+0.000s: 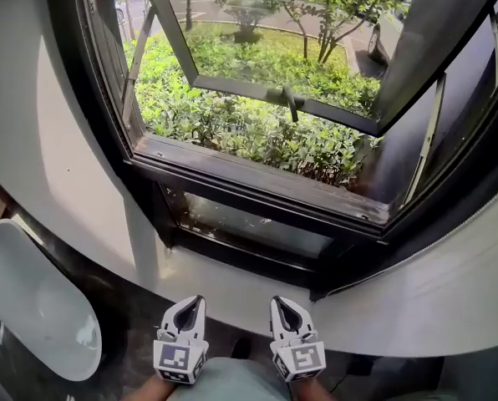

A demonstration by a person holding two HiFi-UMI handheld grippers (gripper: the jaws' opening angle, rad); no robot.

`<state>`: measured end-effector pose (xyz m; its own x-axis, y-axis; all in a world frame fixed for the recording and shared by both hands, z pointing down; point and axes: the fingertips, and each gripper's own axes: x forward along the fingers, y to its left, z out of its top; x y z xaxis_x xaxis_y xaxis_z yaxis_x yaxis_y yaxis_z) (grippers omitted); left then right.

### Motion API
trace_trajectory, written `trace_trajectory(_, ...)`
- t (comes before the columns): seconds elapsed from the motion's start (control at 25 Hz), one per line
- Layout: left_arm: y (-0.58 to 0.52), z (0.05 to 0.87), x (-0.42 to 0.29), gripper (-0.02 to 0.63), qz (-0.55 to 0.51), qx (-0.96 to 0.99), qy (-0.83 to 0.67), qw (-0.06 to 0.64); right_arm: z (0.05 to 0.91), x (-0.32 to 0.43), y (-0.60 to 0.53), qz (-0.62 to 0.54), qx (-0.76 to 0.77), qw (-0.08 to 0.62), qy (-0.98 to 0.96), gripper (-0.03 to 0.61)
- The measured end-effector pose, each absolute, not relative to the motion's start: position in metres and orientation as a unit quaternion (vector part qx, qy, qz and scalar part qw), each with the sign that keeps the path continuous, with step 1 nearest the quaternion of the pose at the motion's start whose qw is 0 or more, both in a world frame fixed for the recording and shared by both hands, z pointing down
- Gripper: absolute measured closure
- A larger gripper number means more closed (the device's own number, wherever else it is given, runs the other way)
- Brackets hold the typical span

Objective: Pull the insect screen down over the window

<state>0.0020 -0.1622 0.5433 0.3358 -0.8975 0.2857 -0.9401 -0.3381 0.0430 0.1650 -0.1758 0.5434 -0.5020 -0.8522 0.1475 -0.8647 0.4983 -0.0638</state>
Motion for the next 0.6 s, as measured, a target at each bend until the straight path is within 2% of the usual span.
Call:
trace_trajectory(0.28, -0.206, 0.519, 0.019, 0.6, 0.096, 0.841, -0.526, 0.084, 0.521, 0.18, -0.203, 0.023, 0.52, 0.062, -0.851, 0.583)
trace_trajectory(0.48, -0.234, 0.479, 0.022, 0.6, 0.09, 0.873, -0.479, 0.034, 0.477, 0.174, -0.223, -0.042, 0.528, 0.091, -0.844, 0.583)
trace_trajectory(0.52, -0.238, 0.47, 0.022, 0.593, 0.092, 0.878, -0.47, 0.019, 0.469, 0.172, -0.227, -0.056, 0.528, 0.101, -0.841, 0.583)
trace_trajectory(0.6, -0.247, 0.451, 0.021, 0.523, 0.097, 0.887, -0.452, -0.015, 0.454, 0.171, -0.238, -0.083, 0.531, 0.12, -0.835, 0.582)
